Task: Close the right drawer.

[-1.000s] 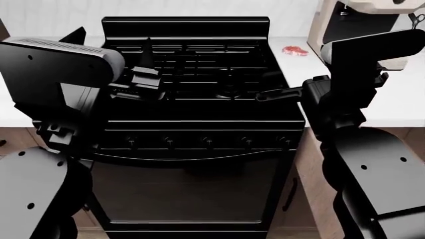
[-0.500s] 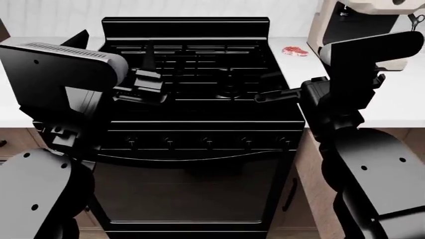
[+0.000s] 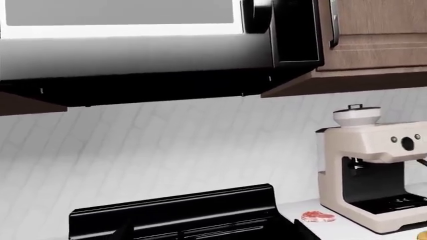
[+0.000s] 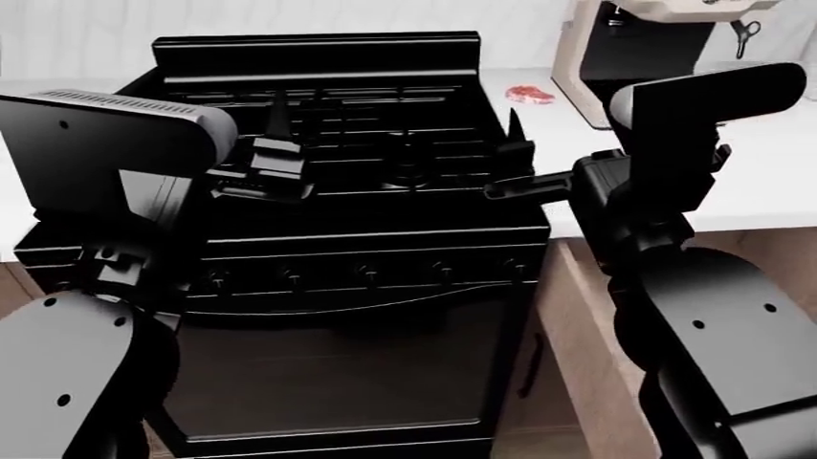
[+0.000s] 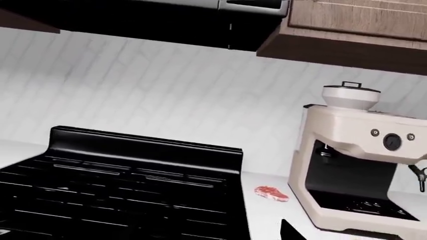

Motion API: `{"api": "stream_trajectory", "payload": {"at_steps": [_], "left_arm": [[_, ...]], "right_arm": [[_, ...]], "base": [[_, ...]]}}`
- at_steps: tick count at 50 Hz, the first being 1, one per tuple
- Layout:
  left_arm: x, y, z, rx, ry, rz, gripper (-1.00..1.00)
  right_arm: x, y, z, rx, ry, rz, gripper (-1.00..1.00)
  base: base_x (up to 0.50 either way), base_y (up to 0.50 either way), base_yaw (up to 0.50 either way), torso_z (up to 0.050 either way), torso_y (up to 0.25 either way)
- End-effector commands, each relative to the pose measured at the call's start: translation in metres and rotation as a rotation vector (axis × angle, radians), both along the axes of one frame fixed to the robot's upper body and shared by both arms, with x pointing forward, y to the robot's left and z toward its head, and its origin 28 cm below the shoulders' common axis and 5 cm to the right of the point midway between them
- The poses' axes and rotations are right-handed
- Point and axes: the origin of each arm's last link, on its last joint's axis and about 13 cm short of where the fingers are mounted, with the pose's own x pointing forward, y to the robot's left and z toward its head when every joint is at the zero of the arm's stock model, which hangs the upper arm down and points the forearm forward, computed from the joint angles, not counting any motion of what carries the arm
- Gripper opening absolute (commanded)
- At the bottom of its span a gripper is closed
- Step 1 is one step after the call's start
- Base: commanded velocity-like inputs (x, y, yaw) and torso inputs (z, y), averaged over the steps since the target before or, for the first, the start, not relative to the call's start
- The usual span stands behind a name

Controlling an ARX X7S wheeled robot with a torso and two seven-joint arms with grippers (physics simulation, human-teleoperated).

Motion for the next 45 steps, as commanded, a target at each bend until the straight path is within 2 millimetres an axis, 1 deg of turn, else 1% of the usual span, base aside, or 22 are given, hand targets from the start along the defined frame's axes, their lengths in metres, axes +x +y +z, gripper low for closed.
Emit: {"api": "stream_trajectory", "payload": {"at_steps": [1,9,23,45], "left_arm": [[0.0002,-0.0003,-0.0001,-0.007,0.005,0.004,1.0],[-0.0004,0.0001,0.0002,-0.013,0.0,-0.002,1.0],[0.0031,0.0024,-0.0055,-0.027,0.006,-0.016,1.0],[-0.0002,0.005,-0.0062,-0.033,0.002,-0.019,1.0]], "right_arm": [[-0.0011,-0.0011,0.0,0.012,0.0,0.002,1.0],[-0.003,-0.0029,0.0015,0.034,-0.02,-0.006,1.0],[-0.0027,-0.0022,0.0034,0.035,-0.03,-0.025,1.0],[-0.0041,-0.0018,0.005,0.05,-0.036,-0.031,1.0]], "base": [[0.0,0.0,-0.5,0.0,0.0],[0.0,0.0,-0.5,0.0,0.0],[0.0,0.0,-0.5,0.0,0.0],[0.0,0.0,-0.5,0.0,0.0]]}}
